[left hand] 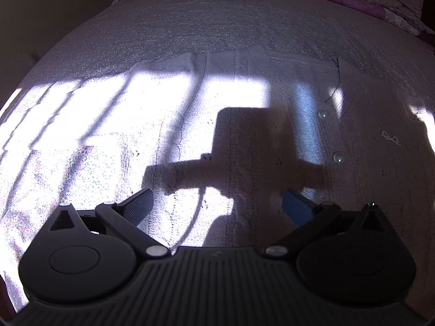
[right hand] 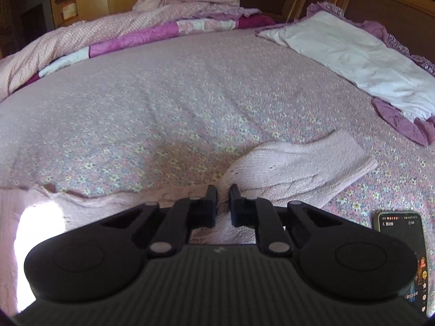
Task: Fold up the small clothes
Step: 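Move the right gripper to a cardigan sleeve cuff and close on it, then lift the sleeve with the right gripper, fold it across the body, release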
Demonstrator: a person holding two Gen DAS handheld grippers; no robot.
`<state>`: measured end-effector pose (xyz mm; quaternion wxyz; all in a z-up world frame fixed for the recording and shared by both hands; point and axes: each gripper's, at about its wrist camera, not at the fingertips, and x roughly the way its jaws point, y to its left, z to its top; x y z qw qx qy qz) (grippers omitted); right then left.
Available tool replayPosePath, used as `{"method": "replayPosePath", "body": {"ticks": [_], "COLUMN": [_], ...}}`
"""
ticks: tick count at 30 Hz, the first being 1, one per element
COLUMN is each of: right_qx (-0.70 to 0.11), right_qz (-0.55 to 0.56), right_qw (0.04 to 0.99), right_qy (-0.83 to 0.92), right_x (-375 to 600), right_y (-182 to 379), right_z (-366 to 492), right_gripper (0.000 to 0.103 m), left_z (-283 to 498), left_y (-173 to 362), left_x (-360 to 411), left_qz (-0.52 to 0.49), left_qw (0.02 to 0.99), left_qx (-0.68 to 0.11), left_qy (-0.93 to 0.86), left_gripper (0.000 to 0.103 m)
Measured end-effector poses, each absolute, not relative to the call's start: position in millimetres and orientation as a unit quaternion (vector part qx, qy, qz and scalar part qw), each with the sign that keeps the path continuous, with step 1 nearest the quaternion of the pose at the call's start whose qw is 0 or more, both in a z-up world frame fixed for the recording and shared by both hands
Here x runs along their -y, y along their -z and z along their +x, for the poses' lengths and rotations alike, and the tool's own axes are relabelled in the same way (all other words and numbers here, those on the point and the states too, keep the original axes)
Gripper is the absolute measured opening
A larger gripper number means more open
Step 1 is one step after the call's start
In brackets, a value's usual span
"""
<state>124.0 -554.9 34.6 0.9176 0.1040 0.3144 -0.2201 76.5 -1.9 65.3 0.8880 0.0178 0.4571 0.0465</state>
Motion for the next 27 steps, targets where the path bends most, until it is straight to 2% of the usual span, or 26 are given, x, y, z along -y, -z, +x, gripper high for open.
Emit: {"method": "replayPosePath", "body": {"ticks": [4, 9, 16, 27], "right_qx": [-0.273, -0.239, -0.221, -0.194], "right_qz": [0.086, 0.125, 0.181, 0.208], "right_qw": [0.940, 0.952, 0.954, 0.958], "right_qy": [0.188, 0.144, 0.086, 0.036], "right_x": [534.5, 512.7, 473.3, 390.2], "right_y": [-64.7, -94.8, -122.6, -153.5], "right_z": [109.0, 94.7, 91.7, 97.9], "right_gripper": [0.012, 0.012, 0.012, 0.012], "left_z": [72.8, 66.5, 56.2, 48.9], "left_y": [-68.0, -72.3, -80.5, -90.5], "left_x": [3.5, -4.4, -15.9, -47.5], "left_qz": [0.022, 0.015, 0.018, -0.004], "left_qw": [0.887, 0.888, 0.890, 0.897], "left_qx": [-0.457, -0.456, -0.451, -0.436], "left_qy": [-0.053, -0.055, -0.061, -0.074], "left_gripper": [0.103, 0.103, 0.103, 0.103]}}
